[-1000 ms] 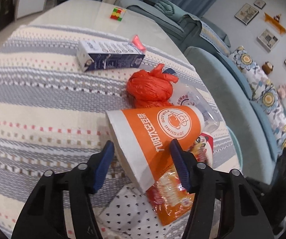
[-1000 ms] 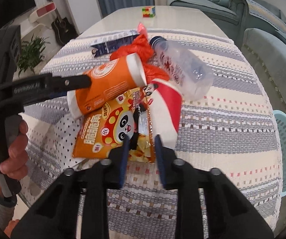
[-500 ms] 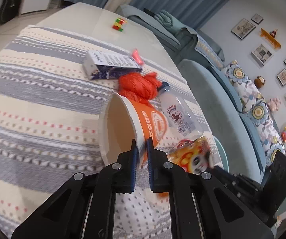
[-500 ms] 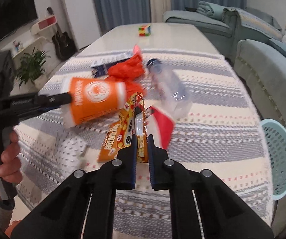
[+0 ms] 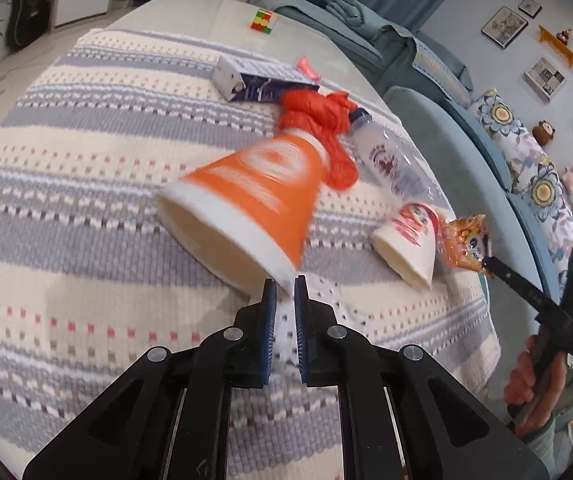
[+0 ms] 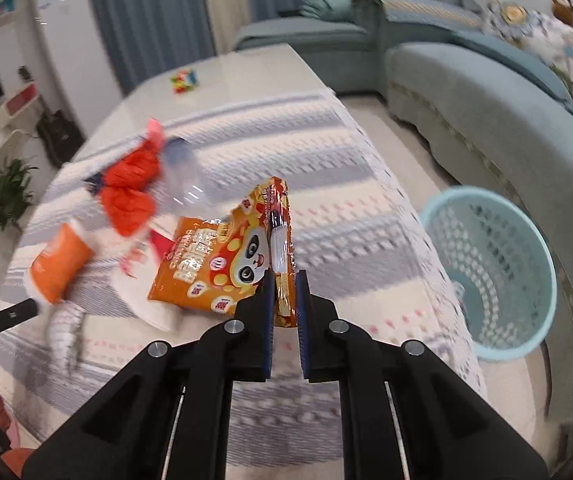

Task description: Collect trash

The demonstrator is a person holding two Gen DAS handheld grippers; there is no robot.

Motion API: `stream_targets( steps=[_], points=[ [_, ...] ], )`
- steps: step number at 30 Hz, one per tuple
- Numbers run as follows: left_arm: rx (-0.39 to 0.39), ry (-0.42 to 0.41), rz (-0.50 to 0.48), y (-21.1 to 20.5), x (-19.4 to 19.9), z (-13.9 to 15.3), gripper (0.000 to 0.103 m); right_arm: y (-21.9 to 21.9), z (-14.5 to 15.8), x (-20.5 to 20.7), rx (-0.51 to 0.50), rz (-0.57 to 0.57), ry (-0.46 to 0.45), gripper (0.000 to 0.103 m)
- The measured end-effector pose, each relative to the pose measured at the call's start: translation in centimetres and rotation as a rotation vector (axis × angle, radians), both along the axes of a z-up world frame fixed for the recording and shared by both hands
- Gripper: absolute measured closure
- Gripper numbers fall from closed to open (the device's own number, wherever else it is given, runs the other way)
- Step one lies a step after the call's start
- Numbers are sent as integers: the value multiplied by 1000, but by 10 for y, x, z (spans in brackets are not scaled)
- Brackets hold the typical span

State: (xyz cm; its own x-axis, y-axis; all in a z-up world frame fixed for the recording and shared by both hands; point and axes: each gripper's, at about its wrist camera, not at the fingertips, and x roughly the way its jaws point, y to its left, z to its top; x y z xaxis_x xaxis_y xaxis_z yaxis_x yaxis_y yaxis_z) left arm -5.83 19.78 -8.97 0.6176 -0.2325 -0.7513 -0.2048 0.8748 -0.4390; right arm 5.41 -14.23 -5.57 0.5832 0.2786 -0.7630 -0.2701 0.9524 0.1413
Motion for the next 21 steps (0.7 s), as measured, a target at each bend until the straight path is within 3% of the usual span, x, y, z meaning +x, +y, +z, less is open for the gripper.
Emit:
stream_targets(
  steps=[5,8,13,17,21],
  points=[
    [15,11,-24,-4,-5,1,92,-6,-20,-8,-22,24,52,95],
    [59,-13,-48,-8,-13,10,75,-6,-24,-16,-29,55,65,95],
    [169,-82,-27,2,-2,38,31,-10,-24,-16,-47,43,44,95],
    [176,-64,-25,18,29,34,27,-14,-22,-12,-63,10,25,94],
    [186,-8,-37,27,55,11,27,-22,-21,-2,-59,-11,25,94]
  ],
)
